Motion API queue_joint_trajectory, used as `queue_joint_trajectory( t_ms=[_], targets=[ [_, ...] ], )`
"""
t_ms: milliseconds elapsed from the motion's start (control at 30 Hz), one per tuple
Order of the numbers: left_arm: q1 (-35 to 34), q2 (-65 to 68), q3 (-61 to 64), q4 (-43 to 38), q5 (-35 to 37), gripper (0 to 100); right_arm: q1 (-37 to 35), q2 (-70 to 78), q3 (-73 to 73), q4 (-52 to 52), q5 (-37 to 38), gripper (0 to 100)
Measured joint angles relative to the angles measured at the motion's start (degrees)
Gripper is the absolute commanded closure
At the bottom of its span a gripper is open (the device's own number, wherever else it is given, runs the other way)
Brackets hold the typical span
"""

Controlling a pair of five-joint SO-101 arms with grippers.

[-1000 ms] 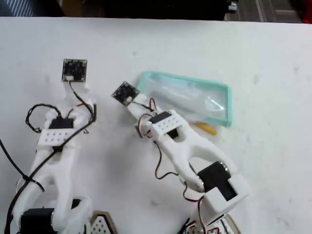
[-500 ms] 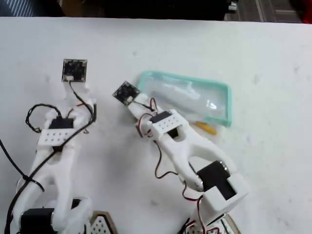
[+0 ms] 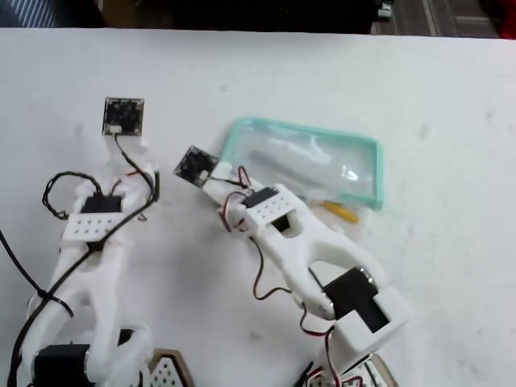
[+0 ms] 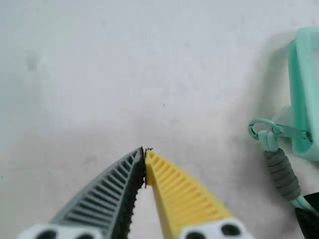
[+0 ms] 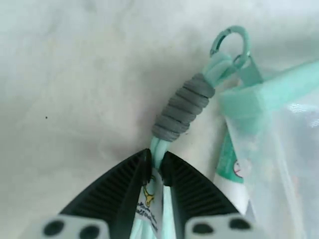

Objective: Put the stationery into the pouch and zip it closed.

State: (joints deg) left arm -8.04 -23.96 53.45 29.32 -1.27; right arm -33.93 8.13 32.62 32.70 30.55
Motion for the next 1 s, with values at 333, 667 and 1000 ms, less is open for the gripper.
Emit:
queue_joint_trajectory(
  t_ms=[333,667,1000],
  targets=[
    [0.0,0.0,0.0,0.0,0.0,97,-0.8,-2.3,0.3,3.0,-5.8,80.0],
    [0.0,0.0,0.0,0.0,0.0,97,-2.0,0.6,-4.6,3.3,-9.6,80.0],
    [0.0,0.0,0.0,0.0,0.0,97,-2.2,12.0,-17.9,7.8,-16.3,80.2]
  ],
)
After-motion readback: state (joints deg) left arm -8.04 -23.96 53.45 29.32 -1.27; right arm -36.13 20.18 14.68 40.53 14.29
